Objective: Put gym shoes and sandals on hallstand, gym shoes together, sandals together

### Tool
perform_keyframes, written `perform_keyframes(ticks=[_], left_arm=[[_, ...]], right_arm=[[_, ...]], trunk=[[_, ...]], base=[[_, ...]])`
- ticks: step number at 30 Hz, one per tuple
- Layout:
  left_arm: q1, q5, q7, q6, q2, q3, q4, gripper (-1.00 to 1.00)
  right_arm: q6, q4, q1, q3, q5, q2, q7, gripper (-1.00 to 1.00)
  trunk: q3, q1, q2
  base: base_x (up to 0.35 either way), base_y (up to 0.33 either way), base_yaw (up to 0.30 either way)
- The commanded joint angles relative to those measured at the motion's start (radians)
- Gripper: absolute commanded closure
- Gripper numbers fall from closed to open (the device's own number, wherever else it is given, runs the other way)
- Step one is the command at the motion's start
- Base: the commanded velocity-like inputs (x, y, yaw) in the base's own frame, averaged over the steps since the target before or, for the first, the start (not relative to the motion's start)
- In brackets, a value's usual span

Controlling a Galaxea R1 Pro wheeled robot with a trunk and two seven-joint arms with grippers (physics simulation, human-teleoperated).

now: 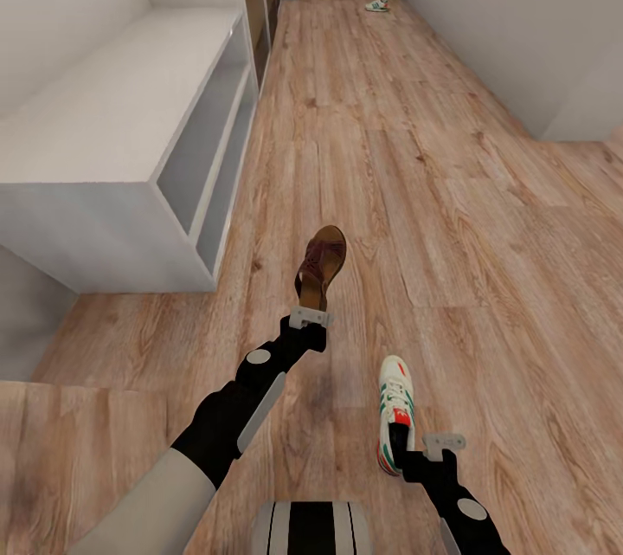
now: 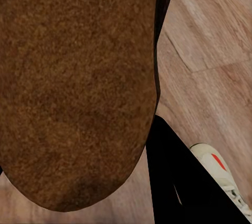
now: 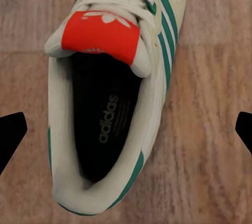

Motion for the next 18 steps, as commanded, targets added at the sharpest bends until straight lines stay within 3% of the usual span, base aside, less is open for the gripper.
perform_keyframes(ticks=[1, 13, 18], left_arm=[[0.0, 0.005, 0.0, 0.005, 0.0, 0.0, -0.001, 1.0], [0.0, 0.005, 0.0, 0.006, 0.0, 0.0, -0.001, 1.0], [0.0, 0.005, 0.0, 0.006, 0.0, 0.0, -0.001, 1.0]], right_arm=[[0.005, -0.001, 0.0, -0.001, -0.001, 0.0, 0.0, -1.0], [0.0, 0.001, 0.0, 0.001, -0.001, 0.002, -0.002, -1.0], [-0.001, 0.001, 0.0, 0.0, -0.002, 0.002, -0.001, -1.0]], trunk=[[-0.001, 0.0, 0.0], [-0.001, 0.0, 0.0], [-0.023, 0.002, -0.001]], base=[[0.0, 0.0, 0.007], [0.0, 0.0, 0.001], [0.0, 0.0, 0.046]])
